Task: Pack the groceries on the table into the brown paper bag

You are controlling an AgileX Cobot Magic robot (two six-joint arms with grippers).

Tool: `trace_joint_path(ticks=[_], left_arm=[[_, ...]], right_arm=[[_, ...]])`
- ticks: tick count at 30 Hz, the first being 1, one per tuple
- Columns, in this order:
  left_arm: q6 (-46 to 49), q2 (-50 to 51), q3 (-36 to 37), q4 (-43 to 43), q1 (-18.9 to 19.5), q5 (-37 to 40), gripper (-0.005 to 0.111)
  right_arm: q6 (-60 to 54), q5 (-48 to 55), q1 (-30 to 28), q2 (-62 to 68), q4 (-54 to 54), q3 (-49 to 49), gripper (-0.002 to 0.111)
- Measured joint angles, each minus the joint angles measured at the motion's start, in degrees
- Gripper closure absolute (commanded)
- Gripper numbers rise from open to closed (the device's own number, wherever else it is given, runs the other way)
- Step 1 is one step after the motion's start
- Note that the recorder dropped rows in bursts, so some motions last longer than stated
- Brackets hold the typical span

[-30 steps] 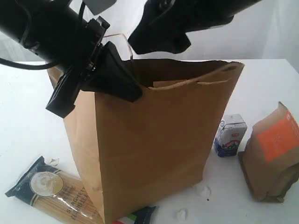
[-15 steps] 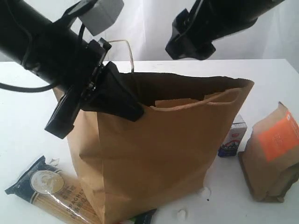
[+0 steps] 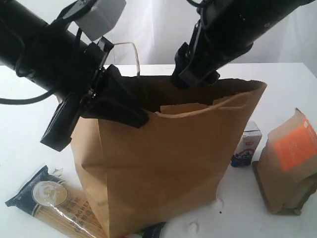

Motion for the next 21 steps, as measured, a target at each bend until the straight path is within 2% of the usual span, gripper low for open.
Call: trace_joint_path(ticks=[5, 6, 7, 9, 10, 21], left_arm=[[0.15, -0.86, 0.22, 0.83, 0.00, -0.11, 0.107], [0.19, -0.86, 0.22, 0.83, 0.00, -0.11, 0.107], [0.19, -0.86, 0.22, 0.83, 0.00, -0.11, 0.107], [0.19, -0.86, 0.22, 0.83, 0.00, -0.11, 0.107], [0.19, -0.86, 0.22, 0.83, 0.00, -0.11, 0.107], [0.89, -3.81, 0.22, 1.91, 0.00, -1.64, 0.107]], right_arm=[[-4.09, -1.27, 0.00, 4.30, -0.08, 0.00, 0.038], [-4.82, -1.73, 0.00, 4.95, -0.08, 0.00, 0.047], [-5.24, -2.01, 0.00, 5.64, -0.08, 0.00, 0.062], [-6.20, -2.61, 0.00, 6.57, -0.08, 0.00, 0.102], [-6.33, -3.16, 0.00, 6.81, -0.08, 0.00, 0.107], [0.70, -7.70, 0.00, 6.91, -7.37, -2.33, 0.108]])
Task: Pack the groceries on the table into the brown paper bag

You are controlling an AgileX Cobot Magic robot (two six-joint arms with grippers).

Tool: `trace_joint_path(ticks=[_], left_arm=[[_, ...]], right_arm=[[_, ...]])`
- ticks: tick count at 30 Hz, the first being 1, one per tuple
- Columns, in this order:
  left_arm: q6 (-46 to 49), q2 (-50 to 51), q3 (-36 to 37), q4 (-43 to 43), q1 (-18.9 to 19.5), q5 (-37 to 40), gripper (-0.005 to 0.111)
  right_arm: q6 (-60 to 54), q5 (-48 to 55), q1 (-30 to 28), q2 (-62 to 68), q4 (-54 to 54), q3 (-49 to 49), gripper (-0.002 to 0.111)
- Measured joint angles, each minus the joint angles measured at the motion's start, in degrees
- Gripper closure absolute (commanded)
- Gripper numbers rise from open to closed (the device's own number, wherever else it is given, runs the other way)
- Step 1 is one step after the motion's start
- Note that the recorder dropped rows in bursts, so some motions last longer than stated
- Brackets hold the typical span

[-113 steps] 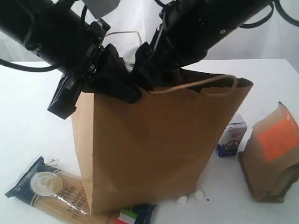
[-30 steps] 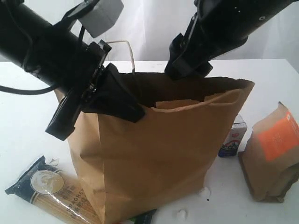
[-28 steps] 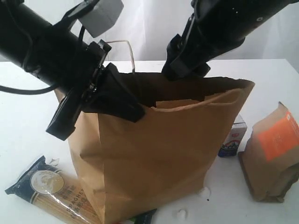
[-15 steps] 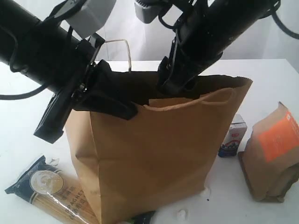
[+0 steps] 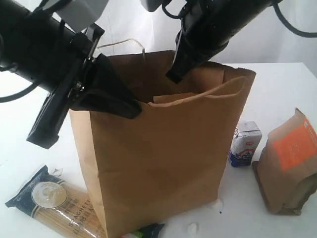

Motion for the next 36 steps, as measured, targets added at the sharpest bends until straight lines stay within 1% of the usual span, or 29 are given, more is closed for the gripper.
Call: trace_joint_path(ticks=[19, 26, 27, 29, 30, 32, 33, 36], left_arm=[[1.06, -0.85, 0.11, 3.73, 0.00, -5.08, 0.107], [1.06, -0.85, 0.11, 3.73, 0.00, -4.37, 0.107], [1.06, -0.85, 0.11, 3.73, 0.00, -4.37, 0.107], [1.06, -0.85, 0.11, 3.73, 0.00, -4.37, 0.107], [1.06, -0.85, 0.11, 3.73, 0.00, -4.37, 0.107], [1.06, -0.85, 0.11, 3.73, 0.00, -4.37, 0.107], [1.06, -0.85, 0.11, 3.73, 0.00, -4.37, 0.107], [1.06, -0.85, 0.11, 3.73, 0.00, -4.37, 0.107]], right_arm=[[3.53, -2.65, 0.00, 0.11, -5.08, -4.18, 0.108], [3.66, -0.77, 0.00, -0.26, -5.08, -4.18, 0.108], [3.78, -0.31, 0.00, -0.42, -5.08, -4.18, 0.106], [3.78, 0.56, 0.00, -0.97, -4.98, -4.18, 0.090], [3.78, 0.44, 0.00, -1.22, -4.98, -4.18, 0.073], [3.59, 0.02, 0.00, -2.08, -4.98, -4.18, 0.052], [3.28, 0.02, 0.00, -2.39, -4.98, -4.18, 0.050], [1.95, 0.02, 0.00, -2.49, -4.98, -4.18, 0.051]])
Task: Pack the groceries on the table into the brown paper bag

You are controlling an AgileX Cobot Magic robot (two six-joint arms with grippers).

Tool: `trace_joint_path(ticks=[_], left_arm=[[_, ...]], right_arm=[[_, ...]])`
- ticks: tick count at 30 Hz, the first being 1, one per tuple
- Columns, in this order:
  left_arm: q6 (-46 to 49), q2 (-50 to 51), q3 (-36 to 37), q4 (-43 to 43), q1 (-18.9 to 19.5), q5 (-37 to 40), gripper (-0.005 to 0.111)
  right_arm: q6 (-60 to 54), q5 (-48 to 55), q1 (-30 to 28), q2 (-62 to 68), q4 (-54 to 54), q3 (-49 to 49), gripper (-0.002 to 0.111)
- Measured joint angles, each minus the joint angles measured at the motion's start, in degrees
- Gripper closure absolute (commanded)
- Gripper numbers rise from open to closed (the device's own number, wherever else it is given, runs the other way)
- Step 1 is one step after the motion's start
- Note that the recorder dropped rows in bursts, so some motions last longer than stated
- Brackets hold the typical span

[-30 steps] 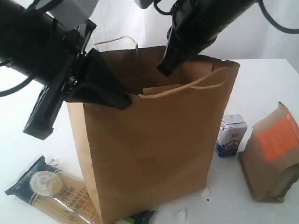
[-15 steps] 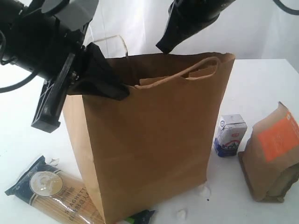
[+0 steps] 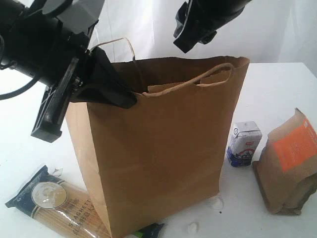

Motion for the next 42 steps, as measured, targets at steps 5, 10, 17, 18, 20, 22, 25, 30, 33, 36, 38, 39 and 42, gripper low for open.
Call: trace_joint_path(ticks=[5, 10, 17, 18, 20, 22, 25, 30, 33, 36, 38, 39, 42], left_arm=[[0.00, 0.00, 0.00, 0.00, 0.00, 0.00, 0.107], [0.00, 0.00, 0.00, 0.00, 0.00, 0.00, 0.107], [-0.42, 0.00, 0.00, 0.00, 0.00, 0.44, 0.107], [-0.42, 0.00, 0.00, 0.00, 0.00, 0.51, 0.107], [-0.42, 0.00, 0.00, 0.00, 0.00, 0.67, 0.107], [-0.42, 0.00, 0.00, 0.00, 0.00, 0.83, 0.107], [-0.42, 0.00, 0.00, 0.00, 0.00, 0.83, 0.107], [-0.42, 0.00, 0.00, 0.00, 0.00, 0.83, 0.107], [-0.42, 0.00, 0.00, 0.00, 0.00, 0.83, 0.107], [-0.42, 0.00, 0.00, 0.00, 0.00, 0.83, 0.107], [-0.42, 0.00, 0.00, 0.00, 0.00, 0.83, 0.107], [-0.68, 0.00, 0.00, 0.00, 0.00, 0.87, 0.107], [-1.17, 0.00, 0.00, 0.00, 0.00, 1.11, 0.107]], right_arm=[[-3.22, 0.57, 0.00, 1.70, 3.39, -0.09, 0.051], [-7.90, 0.83, 0.00, 3.93, 5.33, -0.09, 0.050], [-14.41, -0.02, 0.00, 4.22, 5.35, -0.09, 0.049], [-14.75, -0.02, 0.00, 4.22, 5.35, -0.09, 0.049], [-15.02, -0.02, 0.00, 4.22, 5.35, -0.09, 0.049], [-15.26, -0.02, 0.00, 4.22, 5.35, -0.09, 0.049], [-15.26, -0.28, 0.00, 3.74, 5.35, -0.09, 0.046], [-13.89, -1.11, 0.00, 1.18, 5.46, -0.09, 0.032], [-13.85, -1.22, 0.00, 0.06, 5.46, -0.09, 0.030], [-13.85, -1.58, 0.00, 0.30, 5.46, -0.09, 0.030], [-13.85, -0.76, 0.00, 1.04, 5.46, -0.09, 0.030], [-13.13, 0.62, 0.00, 1.32, 5.46, -0.09, 0.030], [-11.55, 1.68, 0.00, 1.43, 5.46, -0.09, 0.030]])
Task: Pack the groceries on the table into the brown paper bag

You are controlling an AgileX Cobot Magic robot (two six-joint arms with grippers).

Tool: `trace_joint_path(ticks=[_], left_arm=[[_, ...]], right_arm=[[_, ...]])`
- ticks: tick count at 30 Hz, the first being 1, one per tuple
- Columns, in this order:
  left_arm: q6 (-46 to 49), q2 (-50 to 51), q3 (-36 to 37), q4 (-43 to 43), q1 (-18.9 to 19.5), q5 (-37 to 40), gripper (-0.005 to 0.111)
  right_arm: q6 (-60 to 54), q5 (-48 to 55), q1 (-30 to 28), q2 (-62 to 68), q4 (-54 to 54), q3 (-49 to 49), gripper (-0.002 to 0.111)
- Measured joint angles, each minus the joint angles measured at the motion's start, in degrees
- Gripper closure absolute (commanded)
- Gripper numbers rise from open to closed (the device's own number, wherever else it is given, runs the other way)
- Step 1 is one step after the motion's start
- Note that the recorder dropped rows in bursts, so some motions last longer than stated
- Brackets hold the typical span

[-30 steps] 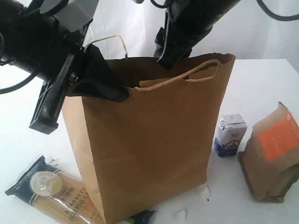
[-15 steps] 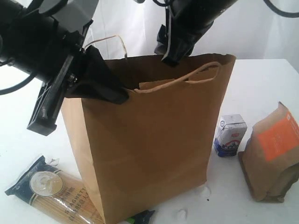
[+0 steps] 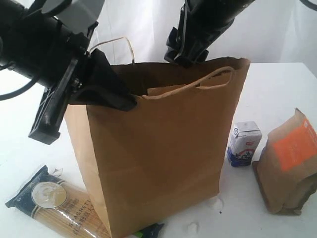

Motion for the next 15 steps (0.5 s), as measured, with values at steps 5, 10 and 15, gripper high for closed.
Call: trace_joint_path(ticks=[5, 10, 15], left_arm=[[-0.12, 0.00, 0.00, 0.00, 0.00, 0.00, 0.107], [-0.12, 0.00, 0.00, 0.00, 0.00, 0.00, 0.107], [-0.12, 0.00, 0.00, 0.00, 0.00, 0.00, 0.107]], right_arm=[[0.19, 1.28, 0.00, -0.26, 0.12, -0.14, 0.031], [0.22, 1.83, 0.00, -2.77, 0.22, -0.14, 0.031], [-0.05, 2.34, 0.00, -3.42, 1.42, -0.14, 0.031]])
